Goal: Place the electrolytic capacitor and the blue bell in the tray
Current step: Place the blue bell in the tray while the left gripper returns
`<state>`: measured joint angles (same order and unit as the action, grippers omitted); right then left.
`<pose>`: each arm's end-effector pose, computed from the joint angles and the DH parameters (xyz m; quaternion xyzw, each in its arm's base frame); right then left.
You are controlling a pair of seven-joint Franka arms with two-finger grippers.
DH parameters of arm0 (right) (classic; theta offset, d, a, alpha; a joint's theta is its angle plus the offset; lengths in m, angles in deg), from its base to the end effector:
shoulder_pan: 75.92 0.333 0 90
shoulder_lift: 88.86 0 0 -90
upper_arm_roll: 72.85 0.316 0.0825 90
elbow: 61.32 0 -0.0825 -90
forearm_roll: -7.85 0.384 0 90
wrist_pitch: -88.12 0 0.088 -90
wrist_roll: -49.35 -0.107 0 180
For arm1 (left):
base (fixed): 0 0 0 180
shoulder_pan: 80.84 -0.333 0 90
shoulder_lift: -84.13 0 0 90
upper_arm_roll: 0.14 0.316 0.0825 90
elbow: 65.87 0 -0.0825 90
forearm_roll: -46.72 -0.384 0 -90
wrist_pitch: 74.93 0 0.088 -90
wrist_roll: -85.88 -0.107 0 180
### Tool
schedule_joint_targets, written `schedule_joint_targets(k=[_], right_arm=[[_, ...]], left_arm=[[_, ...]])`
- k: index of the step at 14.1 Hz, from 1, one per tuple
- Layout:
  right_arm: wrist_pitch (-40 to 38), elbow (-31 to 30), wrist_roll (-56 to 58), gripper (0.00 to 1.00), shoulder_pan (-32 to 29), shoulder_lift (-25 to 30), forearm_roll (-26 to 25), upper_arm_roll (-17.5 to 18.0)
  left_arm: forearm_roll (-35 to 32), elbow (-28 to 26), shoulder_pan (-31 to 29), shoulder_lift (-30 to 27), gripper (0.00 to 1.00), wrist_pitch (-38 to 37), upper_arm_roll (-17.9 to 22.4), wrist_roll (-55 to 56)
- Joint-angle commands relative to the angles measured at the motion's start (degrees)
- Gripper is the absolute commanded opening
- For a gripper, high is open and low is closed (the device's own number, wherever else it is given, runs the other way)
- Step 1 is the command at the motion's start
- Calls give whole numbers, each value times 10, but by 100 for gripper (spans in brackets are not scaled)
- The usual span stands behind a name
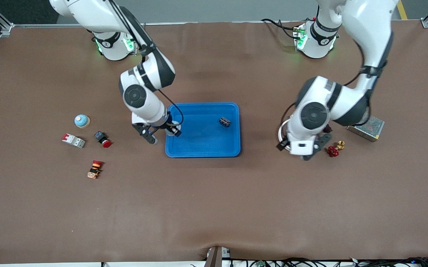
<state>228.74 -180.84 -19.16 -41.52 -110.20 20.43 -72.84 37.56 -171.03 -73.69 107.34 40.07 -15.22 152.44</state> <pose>0.4833 0.3310 0.2442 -0.9254 0.3725 0.0556 0.0416 0.5756 -0.2150 0.3003 -0.9339 -0.3406 0.0657 0.0869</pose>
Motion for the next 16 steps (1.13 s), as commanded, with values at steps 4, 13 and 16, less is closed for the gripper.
schedule_joint_targets(k=[4,13,16], right_arm=[[65,-57,-86,0,76,17,8,-9],[140,-66,-83,0,80,-45,-5,-12],[147,-65,-81,0,76,-58,-14,-13]], left_arm=[[-15,-166,-113,-71,100,100,-7,-114],[-67,-262,-174,-44,99,233,-7,-139],[-67,-269,-179,-26,92,255,-6,-139]])
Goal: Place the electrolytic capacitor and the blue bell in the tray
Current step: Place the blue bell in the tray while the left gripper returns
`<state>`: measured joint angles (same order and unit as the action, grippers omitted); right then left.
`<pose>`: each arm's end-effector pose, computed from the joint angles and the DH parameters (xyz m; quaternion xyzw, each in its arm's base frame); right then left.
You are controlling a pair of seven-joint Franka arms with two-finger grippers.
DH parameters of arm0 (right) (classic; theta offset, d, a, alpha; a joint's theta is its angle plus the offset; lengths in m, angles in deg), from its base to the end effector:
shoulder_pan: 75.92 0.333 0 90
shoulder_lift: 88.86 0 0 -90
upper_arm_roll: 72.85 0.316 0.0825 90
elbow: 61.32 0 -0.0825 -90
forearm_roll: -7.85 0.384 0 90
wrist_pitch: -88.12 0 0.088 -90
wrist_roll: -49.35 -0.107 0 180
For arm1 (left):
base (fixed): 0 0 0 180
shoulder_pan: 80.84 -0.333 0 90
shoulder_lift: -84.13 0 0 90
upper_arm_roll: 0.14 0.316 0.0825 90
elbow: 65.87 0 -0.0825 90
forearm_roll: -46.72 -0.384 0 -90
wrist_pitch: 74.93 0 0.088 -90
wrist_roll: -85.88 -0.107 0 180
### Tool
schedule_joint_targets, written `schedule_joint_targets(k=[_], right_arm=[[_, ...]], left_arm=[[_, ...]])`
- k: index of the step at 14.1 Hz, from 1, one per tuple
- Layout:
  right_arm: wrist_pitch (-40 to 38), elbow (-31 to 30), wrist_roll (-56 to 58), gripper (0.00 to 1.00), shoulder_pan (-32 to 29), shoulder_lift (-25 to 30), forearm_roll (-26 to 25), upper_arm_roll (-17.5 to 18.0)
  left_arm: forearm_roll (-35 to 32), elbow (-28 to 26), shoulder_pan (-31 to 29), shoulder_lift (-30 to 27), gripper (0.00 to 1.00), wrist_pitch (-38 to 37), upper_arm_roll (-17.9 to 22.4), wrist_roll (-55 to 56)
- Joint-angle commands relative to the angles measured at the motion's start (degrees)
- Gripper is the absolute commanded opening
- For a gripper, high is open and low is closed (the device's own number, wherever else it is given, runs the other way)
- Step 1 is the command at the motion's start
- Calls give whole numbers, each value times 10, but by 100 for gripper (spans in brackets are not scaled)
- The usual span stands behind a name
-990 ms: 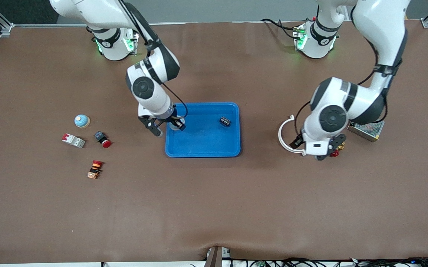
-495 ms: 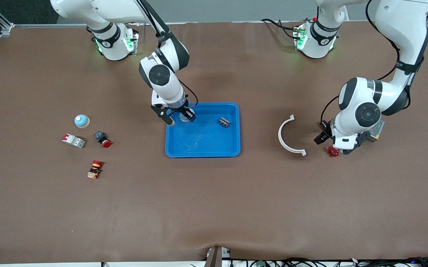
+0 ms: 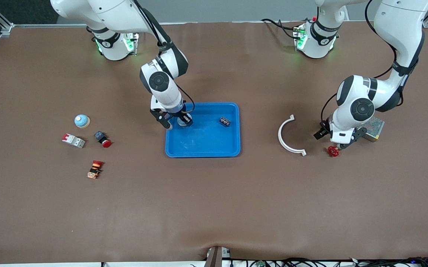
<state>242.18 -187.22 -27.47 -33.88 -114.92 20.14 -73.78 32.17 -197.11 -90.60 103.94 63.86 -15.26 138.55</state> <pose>0.4247 0.3612 0.1765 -0.9175 0.3948 0.0290 0.0391 0.5053 -0.0515 0.1892 -0.9469 -0.3054 0.0699 0.0718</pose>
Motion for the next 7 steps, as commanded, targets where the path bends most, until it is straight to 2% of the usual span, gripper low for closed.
schedule_joint_targets(k=[1,2,3,4,5,7], right_arm=[[17,-1,1,0,0,-14,-11,-4],[21,0,-3,0,-1,-14,-10,-3],[21,1,-6,41,-4,-14,-10,-3],[22,1,-8,99,-6,-14,-7,-4],[20,4,-12,100,-3,-13,-7,-3],[-21,21,-9,100,-2,-1,-8,-3]], left_arm=[[-14,-8,-10,11,90,18,-5,0],[-14,-9,-10,12,89,18,-5,0],[-14,-9,-10,12,86,18,-5,0],[-16,-10,-10,12,81,18,-5,0],[-16,-10,-10,13,72,18,-5,0],[-16,-9,-10,15,46,18,-5,0]])
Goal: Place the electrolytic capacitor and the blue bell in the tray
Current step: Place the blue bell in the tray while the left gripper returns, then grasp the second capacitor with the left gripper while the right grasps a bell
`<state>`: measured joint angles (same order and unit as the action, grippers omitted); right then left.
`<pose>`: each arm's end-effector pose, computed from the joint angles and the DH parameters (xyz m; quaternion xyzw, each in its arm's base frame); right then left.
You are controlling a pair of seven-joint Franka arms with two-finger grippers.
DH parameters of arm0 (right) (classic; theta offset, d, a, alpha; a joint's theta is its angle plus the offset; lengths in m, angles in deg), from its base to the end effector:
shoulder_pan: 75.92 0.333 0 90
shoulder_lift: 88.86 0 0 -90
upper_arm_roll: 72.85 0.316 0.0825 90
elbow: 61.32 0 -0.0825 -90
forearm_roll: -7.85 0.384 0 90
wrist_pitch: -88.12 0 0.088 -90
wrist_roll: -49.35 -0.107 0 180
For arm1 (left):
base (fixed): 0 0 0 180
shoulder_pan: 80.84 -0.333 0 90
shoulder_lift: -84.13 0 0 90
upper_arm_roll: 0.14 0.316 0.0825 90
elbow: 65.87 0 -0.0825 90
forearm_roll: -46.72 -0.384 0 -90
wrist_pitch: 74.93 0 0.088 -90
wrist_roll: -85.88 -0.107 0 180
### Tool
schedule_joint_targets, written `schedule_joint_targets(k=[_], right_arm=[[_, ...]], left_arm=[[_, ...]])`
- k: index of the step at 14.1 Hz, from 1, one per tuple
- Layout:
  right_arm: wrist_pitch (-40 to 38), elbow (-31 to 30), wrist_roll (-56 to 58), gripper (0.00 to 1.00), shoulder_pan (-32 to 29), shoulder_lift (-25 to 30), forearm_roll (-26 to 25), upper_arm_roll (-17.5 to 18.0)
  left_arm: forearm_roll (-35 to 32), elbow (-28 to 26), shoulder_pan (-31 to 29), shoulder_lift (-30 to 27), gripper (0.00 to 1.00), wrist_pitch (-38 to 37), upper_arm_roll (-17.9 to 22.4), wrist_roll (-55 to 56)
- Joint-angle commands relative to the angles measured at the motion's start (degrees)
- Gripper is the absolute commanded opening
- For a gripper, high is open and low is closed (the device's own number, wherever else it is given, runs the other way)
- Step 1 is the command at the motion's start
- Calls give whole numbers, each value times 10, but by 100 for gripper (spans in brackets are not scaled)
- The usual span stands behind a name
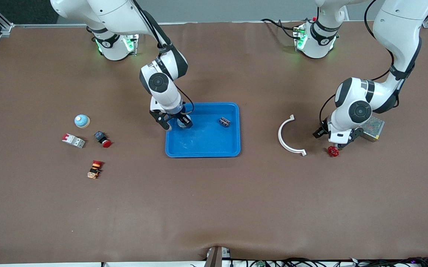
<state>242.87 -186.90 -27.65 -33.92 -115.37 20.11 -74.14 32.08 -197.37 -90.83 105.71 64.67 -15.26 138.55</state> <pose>0.4292 0.3594 0.1752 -0.9156 0.3992 0.0245 0.0423 0.5006 -0.0508 0.1736 -0.9461 -0.3052 0.0813 0.0711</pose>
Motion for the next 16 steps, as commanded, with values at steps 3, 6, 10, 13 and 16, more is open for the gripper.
schedule_joint_targets(k=[3,6,10,13,16], right_arm=[[-238,117,-5,100,-10,27,-8,0],[-422,219,84,100,-51,28,-19,-2],[-516,224,327,100,-113,57,-133,-3],[-518,185,490,100,-176,108,-182,-3],[-413,65,691,100,-273,190,-182,-2]], left_arm=[[-15,-5,-7,-6,1,9,-5,4],[-15,1,-6,-12,0,9,-8,7],[-14,38,1,-19,0,-5,-23,14],[-10,86,1,-18,0,-45,-42,24],[-9,149,8,-10,0,-107,-78,70]])
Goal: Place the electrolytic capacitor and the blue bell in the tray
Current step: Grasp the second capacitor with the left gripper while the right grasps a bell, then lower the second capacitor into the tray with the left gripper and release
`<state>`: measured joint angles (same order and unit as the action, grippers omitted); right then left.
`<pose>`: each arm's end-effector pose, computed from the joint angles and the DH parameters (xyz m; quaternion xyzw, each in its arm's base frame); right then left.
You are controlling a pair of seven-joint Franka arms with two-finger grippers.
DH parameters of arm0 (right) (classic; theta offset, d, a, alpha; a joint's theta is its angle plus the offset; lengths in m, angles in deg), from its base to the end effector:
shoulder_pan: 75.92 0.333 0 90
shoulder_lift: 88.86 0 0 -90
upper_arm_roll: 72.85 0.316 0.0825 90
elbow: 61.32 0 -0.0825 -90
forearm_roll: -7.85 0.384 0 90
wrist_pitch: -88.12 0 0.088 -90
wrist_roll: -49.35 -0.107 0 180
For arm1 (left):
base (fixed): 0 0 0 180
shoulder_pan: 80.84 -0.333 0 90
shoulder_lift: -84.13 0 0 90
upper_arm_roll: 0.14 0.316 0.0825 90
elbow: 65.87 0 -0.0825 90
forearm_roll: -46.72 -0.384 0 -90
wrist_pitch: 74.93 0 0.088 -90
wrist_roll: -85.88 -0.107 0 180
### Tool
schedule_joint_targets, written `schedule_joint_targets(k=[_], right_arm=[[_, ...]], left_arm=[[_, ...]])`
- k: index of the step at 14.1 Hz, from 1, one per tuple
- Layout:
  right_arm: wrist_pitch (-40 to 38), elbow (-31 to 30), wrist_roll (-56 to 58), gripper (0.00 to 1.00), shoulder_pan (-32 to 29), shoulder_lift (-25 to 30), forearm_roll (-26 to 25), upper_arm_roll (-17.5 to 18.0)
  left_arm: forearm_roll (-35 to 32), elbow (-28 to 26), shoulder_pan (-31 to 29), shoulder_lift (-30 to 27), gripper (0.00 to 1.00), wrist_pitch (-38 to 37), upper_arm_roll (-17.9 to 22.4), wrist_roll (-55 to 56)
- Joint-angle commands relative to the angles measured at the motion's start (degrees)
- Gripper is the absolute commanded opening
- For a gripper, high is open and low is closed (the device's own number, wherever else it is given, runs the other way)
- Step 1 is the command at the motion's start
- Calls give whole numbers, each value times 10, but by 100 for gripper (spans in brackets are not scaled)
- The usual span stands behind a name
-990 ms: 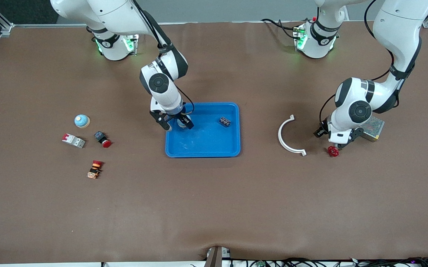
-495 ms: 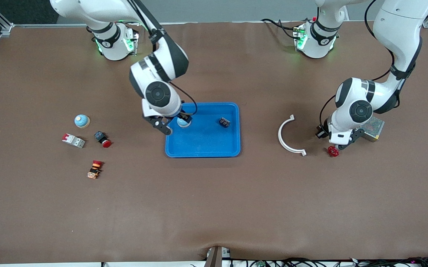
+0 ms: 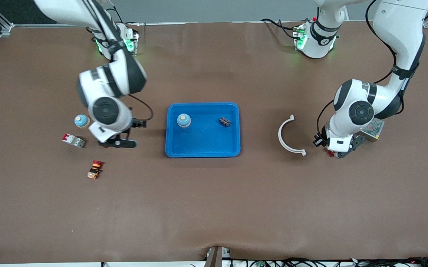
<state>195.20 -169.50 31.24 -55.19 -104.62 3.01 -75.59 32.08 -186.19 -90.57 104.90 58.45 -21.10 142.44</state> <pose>0.5563 0.1751 0.3413 0.9881 0.0171 -0.1254 0.0878 0.5602 -0.1052 0.2475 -0.9508 -0.3049 0.0282 0.0477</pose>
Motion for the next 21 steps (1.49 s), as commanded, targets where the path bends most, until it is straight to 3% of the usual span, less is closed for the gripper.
schedule_joint_targets(k=[1,5,9,15,21], right_arm=[[102,-148,158,100,-87,102,-12,12],[252,-288,242,100,-153,146,-39,12],[380,-371,336,100,-237,144,-45,12],[472,-406,468,100,-354,124,-45,12],[528,-428,462,100,-387,90,-39,14]], left_arm=[[-7,49,13,-2,0,-54,-22,47],[-6,125,73,36,0,-78,-22,135],[-6,195,132,87,0,-80,-22,238],[-10,286,243,167,0,-79,-22,430],[-13,296,309,191,0,-70,-18,535]])
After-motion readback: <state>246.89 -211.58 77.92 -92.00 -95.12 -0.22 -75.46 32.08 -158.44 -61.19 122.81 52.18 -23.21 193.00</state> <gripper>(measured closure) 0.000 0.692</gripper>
